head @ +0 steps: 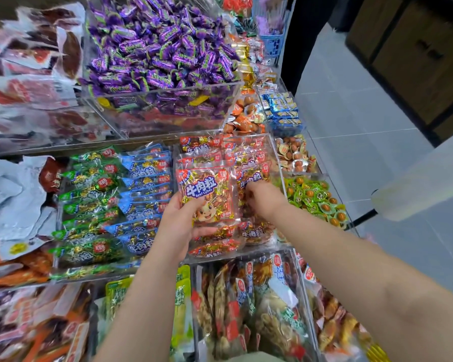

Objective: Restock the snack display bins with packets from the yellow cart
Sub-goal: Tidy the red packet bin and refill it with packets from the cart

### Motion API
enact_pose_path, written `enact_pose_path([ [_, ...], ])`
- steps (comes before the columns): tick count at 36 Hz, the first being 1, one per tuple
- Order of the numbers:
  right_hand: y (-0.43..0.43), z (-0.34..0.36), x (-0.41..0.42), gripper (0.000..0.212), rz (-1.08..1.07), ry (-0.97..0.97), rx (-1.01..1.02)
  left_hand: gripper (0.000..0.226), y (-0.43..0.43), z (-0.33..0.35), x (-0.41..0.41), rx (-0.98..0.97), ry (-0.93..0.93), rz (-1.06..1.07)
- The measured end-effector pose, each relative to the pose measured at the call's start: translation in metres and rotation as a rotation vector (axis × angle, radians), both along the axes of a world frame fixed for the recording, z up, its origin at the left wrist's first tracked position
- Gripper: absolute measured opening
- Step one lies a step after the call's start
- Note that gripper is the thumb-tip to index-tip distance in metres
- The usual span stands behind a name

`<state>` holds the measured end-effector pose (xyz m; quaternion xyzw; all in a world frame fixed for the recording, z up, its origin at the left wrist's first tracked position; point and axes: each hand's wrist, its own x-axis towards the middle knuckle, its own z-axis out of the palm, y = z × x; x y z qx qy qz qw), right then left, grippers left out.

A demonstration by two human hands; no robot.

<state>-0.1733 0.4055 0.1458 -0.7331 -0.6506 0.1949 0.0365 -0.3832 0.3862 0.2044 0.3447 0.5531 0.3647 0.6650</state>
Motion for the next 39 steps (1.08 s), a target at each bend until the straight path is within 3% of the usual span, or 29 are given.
enact_pose_path([
  [2, -0.003, 0.002, 0.001, 0.009, -0.027, 0.063, -0.025, 0.012, -0.002, 0.001, 0.002, -0.012, -0.031, -0.023],
  [4, -0.010, 0.011, 0.003, 0.013, -0.154, 0.278, -0.015, 0.011, -0.003, -0.001, 0.004, 0.002, -0.044, -0.077],
  [6, -0.018, 0.029, 0.003, 0.021, -0.364, 0.683, 0.016, 0.016, -0.006, -0.004, 0.005, 0.027, -0.042, -0.124],
  [8, -0.022, 0.047, 0.003, 0.026, -0.502, 1.184, -0.036, 0.040, -0.008, -0.004, 0.008, 0.026, -0.026, -0.161],
  [10, -0.026, 0.059, 0.005, 0.030, -0.485, 1.446, -0.083, 0.063, -0.009, -0.005, 0.012, 0.027, 0.002, -0.215],
  [12, -0.030, 0.062, 0.010, 0.058, -0.378, 1.291, -0.117, 0.070, -0.010, -0.005, 0.018, 0.058, 0.030, -0.293],
  [14, -0.033, 0.064, 0.016, 0.091, -0.325, 1.019, -0.116, 0.064, -0.012, -0.007, 0.022, 0.129, 0.138, -0.379],
  [15, -0.035, 0.065, 0.020, 0.096, -0.332, 0.946, -0.082, 0.058, -0.013, -0.007, 0.023, 0.189, 0.216, -0.415],
  [17, -0.037, 0.066, 0.033, 0.074, -0.353, 0.928, 0.017, 0.056, -0.015, -0.005, 0.022, 0.325, 0.358, -0.475],
  [20, -0.038, 0.062, 0.053, 0.030, -0.424, 0.940, 0.151, 0.095, -0.014, -0.008, 0.016, 0.539, 0.644, -0.632],
  [22, -0.038, 0.058, 0.062, 0.026, -0.462, 0.810, 0.188, 0.124, -0.010, -0.013, 0.016, 0.702, 0.972, -0.833],
  [25, -0.039, 0.053, 0.057, 0.024, -0.394, 0.630, 0.089, 0.140, -0.006, -0.024, 0.020, 0.740, 1.314, -0.993],
  [27, -0.041, 0.046, 0.043, 0.023, -0.342, 0.624, 0.040, 0.141, -0.004, -0.030, 0.023, 0.679, 1.391, -1.000],
  [33, -0.039, 0.029, 0.021, 0.031, -0.329, 0.493, 0.183, 0.134, 0.001, -0.036, 0.023, 0.701, 1.436, -0.974],
  [34, -0.039, 0.030, 0.022, 0.036, -0.270, 0.411, 0.198, 0.133, 0.003, -0.037, 0.022, 0.718, 1.447, -0.975],
  [37, -0.037, 0.030, 0.031, 0.073, 0.084, -0.124, 0.279, 0.137, 0.007, -0.038, 0.015, 0.751, 1.498, -0.984],
  [39, -0.039, 0.030, 0.031, 0.090, 0.254, -0.352, 0.248, 0.140, 0.010, -0.039, 0.010, 0.762, 1.522, -0.994],
])
